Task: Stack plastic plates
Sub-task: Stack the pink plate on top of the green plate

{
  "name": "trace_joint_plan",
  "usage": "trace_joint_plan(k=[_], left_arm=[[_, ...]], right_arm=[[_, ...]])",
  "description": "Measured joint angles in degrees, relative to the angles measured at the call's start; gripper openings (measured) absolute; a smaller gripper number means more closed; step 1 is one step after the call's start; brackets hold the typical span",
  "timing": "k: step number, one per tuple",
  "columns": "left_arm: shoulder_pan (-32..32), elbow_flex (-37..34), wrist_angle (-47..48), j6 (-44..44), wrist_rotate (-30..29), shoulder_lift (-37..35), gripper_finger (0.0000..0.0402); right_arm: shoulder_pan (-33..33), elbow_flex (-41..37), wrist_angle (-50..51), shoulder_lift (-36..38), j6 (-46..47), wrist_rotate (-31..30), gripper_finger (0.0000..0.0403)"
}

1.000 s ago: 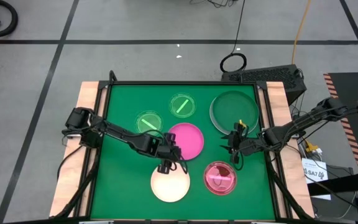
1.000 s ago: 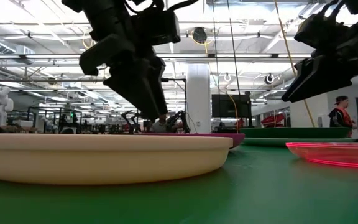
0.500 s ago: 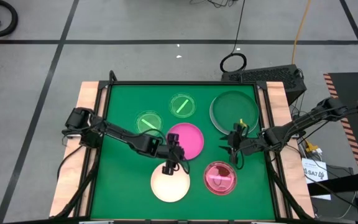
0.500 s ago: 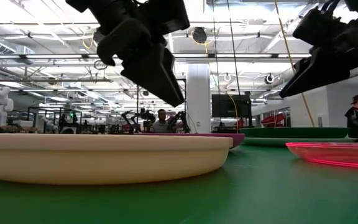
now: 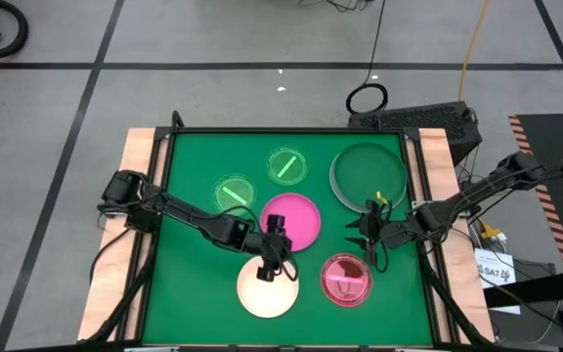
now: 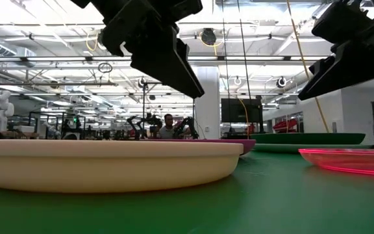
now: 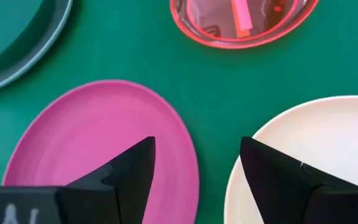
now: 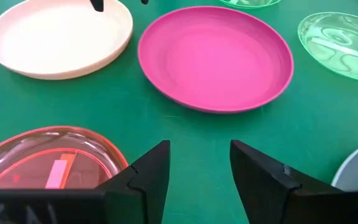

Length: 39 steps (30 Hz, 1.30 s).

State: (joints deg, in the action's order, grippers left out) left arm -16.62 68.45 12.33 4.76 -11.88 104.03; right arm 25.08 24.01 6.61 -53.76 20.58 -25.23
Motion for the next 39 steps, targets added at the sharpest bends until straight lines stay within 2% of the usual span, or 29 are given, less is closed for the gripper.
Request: trace_joint_plan(k=[11,26,30,39], left_arm=[[1.33,0.04,-11.22,1.73,-1.25,7.65,0.0241],[5.06,0.04,-12.73,-0.36,-1.22,12.26,0.0239],[5.23,0.04,-13.77,0.1,-1.2,13.14,0.021],[5.73,0.04,-13.46,0.8,-1.18,13.12,0.0091]], right_arm=[[0.15,0.0,0.5,0.0,-0.21,-0.07,0.016],[0.15,-0.02,1.75,0.0,-1.42,-0.15,0.016],[0.15,-0.02,1.77,0.01,-1.81,-0.2,0.016],[0.15,0.0,1.79,0.01,-2.46,-0.37,0.016]])
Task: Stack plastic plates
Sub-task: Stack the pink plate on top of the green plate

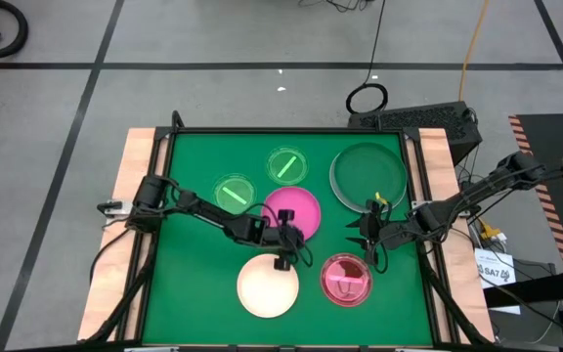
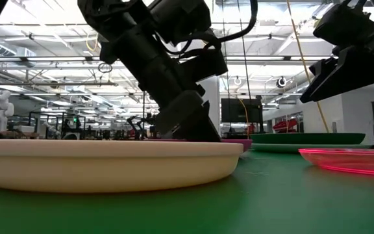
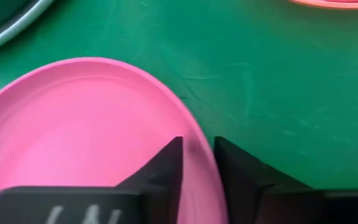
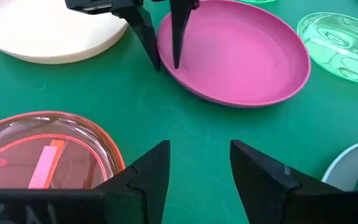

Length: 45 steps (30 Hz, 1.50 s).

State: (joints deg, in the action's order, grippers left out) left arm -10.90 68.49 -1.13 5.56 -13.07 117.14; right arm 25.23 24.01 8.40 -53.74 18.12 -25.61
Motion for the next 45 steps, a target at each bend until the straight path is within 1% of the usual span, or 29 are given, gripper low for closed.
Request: trace_joint_plan(k=[5,8,15,27,31,34,39,45], left_arm=[[-0.04,0.0,0.35,0.72,-0.03,-0.07,0.0033],[-0.11,0.07,0.22,1.03,-0.06,-0.09,0.0012],[-0.19,0.11,0.57,0.92,-0.08,-0.13,0.0014],[-2.39,5.6,10.45,2.47,-0.48,-0.2,0.0014],[-3.13,8.63,14.95,3.35,-2.01,-0.2,0.0014],[-3.28,12.15,19.84,4.35,-2.81,-0.2,0.0014],[-2.83,16.5,25.25,7.84,-3.51,-0.17,0.0014],[-1.4,22.54,30.23,11.85,-4.39,-0.17,0.0014]], right_arm=[[0.0,0.0,0.0,0.0,-0.43,-0.27,0.016],[0.0,0.0,0.0,0.0,-0.45,-1.61,0.016],[0.0,0.0,0.0,-0.01,-0.43,-1.62,0.016],[0.0,0.0,-1.75,-0.01,-1.04,-1.66,0.016],[0.04,0.0,-1.73,0.01,-0.93,-1.33,0.016],[0.76,0.0,-1.4,-0.01,-0.92,-1.33,0.016],[2.05,0.02,-0.84,0.03,-0.78,-1.38,0.016],[3.41,0.01,1.19,0.04,2.57,-1.41,0.016]])
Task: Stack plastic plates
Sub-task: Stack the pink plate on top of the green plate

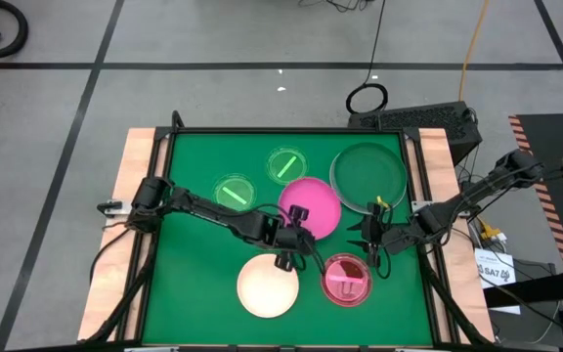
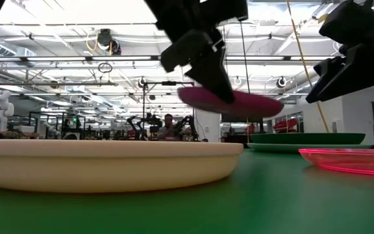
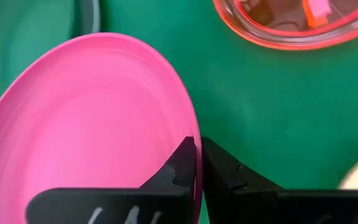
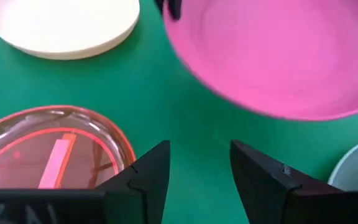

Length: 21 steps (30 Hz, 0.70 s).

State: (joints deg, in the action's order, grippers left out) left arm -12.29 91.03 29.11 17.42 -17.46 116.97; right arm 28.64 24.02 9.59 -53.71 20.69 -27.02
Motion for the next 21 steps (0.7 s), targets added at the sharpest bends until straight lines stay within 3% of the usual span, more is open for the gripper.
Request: trace_joint_plan(k=[13,21], left_arm=[[6.54,12.11,-0.57,12.57,-0.13,0.0,0.0014],[13.89,12.78,-8.71,18.75,15.74,0.0,0.0014]], right_arm=[[4.61,0.02,0.72,0.02,0.61,0.27,0.016],[4.92,0.0,4.25,1.69,0.79,1.81,0.016]])
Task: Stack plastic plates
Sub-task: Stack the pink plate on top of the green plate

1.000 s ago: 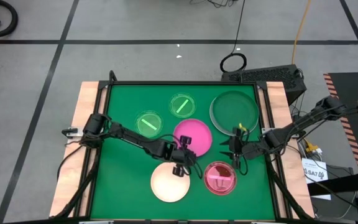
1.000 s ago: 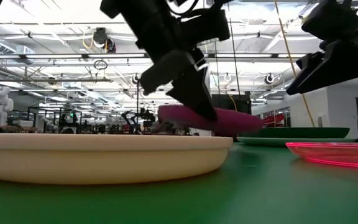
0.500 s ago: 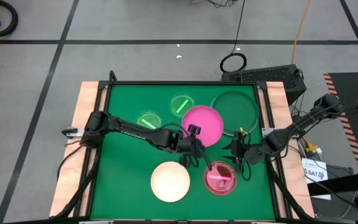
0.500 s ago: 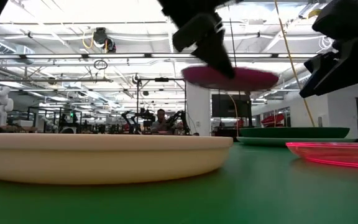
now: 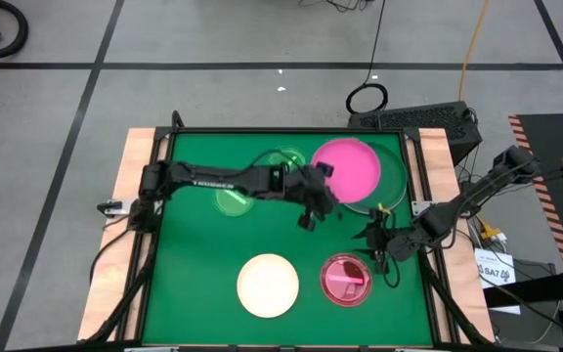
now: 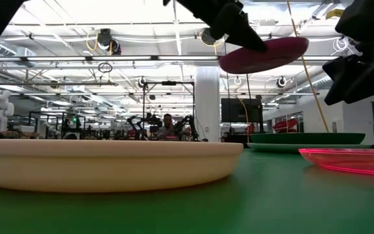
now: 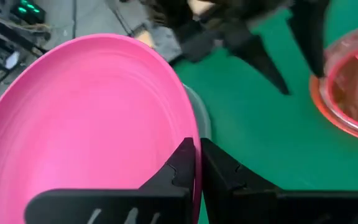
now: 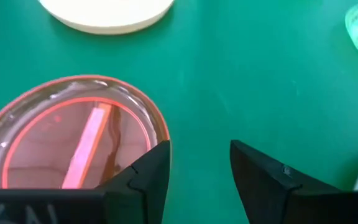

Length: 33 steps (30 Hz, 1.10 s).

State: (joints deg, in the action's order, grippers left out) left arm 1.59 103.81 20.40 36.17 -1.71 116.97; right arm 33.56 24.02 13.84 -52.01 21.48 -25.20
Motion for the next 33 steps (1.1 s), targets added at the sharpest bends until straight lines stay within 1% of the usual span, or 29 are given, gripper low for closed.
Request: trace_joint_plan(k=[5,9,12,14,16,18,20,22,24,26,28,30,32,33], left_arm=[[3.67,-0.02,-1.57,-0.34,2.37,0.04,0.0014],[4.59,0.01,-4.34,-0.16,4.74,0.85,0.0014],[4.56,-0.11,-5.81,1.69,4.92,2.26,0.0014],[4.53,-0.07,-8.87,3.59,4.92,3.55,0.0014],[4.54,-0.09,-8.84,3.93,4.94,4.45,0.0014],[4.67,-0.04,-11.81,4.34,4.95,5.73,0.0014],[5.06,-0.1,-12.2,3.95,5.08,6.29,0.0014],[5.31,0.06,-16.01,4.19,6.18,7.66,0.0014],[5.61,-0.11,-16.11,4.05,7.31,8.28,0.0014],[5.58,0.02,-19.89,4.59,7.93,9.7,0.0014],[5.69,-0.09,-19.37,4.19,8.28,10.33,0.0014],[5.86,0.0,-23.33,4.4,8.68,11.55,0.0014],[6.37,-0.11,-23.45,4.12,9.27,11.77,0.0014],[6.51,-0.04,-25.42,4.14,9.25,12.58,0.0014]], right_arm=[[0.0,0.02,4.3,2.92,1.83,0.39,0.016],[0.0,0.02,4.99,5.03,1.91,3.4,0.016],[0.09,0.02,4.86,6.45,1.92,6.04,0.016],[0.34,0.02,5.22,7.53,1.9,6.14,0.016],[0.75,0.03,5.48,8.44,1.89,6.21,0.016],[1.2,0.04,5.38,9.62,1.88,7.35,0.016],[1.78,0.04,4.92,10.45,1.9,7.72,0.016],[2.53,0.04,4.82,11.54,1.83,7.77,0.016],[3.24,0.04,4.49,12.19,1.75,7.66,0.016],[3.96,0.04,4.42,13.11,1.62,7.68,0.016],[4.85,0.04,4.31,13.57,1.66,7.47,0.016],[5.46,0.04,3.85,14.22,1.39,7.47,0.016],[5.96,0.04,3.81,14.46,1.28,7.29,0.016],[6.03,0.04,3.53,14.65,0.81,7.31,0.016]])
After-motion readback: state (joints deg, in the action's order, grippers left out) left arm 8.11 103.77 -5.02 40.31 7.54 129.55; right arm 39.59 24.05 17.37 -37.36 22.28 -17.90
